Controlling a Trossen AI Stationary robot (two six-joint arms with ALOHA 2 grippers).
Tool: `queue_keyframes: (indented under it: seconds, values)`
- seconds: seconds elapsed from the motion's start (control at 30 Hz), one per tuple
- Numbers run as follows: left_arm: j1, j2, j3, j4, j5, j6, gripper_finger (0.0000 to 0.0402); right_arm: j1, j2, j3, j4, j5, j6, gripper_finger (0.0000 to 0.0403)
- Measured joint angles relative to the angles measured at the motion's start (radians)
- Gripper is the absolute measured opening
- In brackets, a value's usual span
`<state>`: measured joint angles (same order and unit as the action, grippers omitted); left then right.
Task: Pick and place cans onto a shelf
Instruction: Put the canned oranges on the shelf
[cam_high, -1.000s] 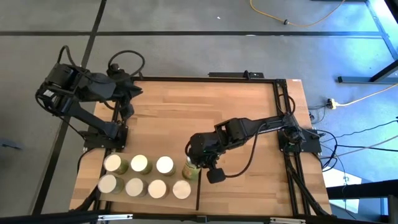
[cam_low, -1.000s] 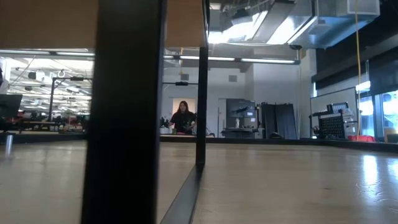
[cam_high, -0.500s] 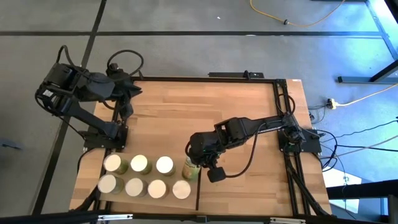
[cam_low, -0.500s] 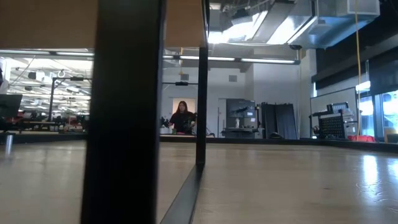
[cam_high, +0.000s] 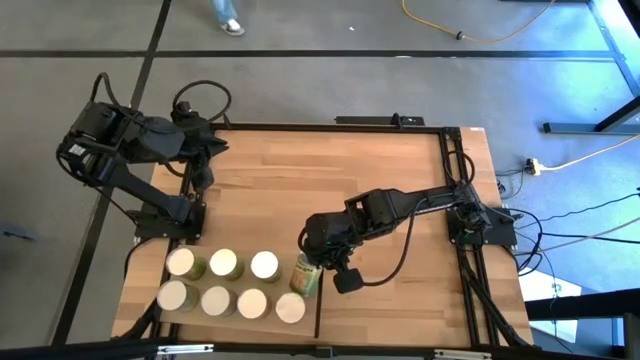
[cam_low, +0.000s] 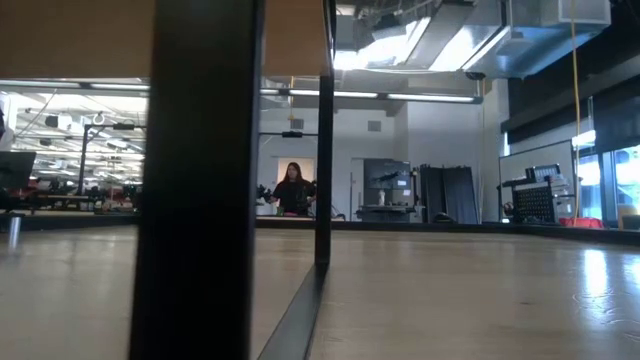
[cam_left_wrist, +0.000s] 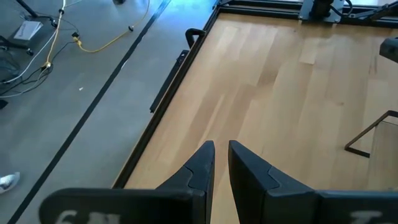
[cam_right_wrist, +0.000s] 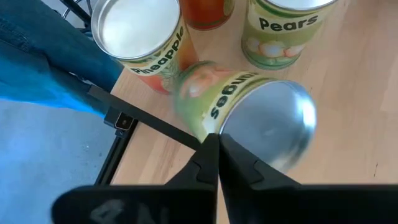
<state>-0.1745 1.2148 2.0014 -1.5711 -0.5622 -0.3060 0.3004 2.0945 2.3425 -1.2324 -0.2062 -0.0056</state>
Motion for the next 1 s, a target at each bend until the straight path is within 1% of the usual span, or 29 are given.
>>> queue_keyframes:
  seconds: [0.07, 0.63, 0.83, 1.0]
  values:
    - [0.0, 0.0, 0.0, 0.0, 0.005, 0.002, 0.0039, 0.0, 0.0, 0.0, 0.0, 0.001, 0.0, 0.0006]
    - [0.0, 0.0, 0.0, 0.0, 0.006, 0.029, 0.0039, 0.009, 0.0, 0.0, -0.012, 0.023, -0.005, 0.0002]
    - [0.0, 0.0, 0.0, 0.0, 0.007, 0.029, 0.0039, 0.009, 0.0, 0.0, -0.011, 0.029, -0.004, 0.0021]
    - [0.0, 0.0, 0.0, 0.0, 0.007, 0.029, 0.0039, 0.009, 0.0, 0.0, -0.011, 0.029, -0.004, 0.0027]
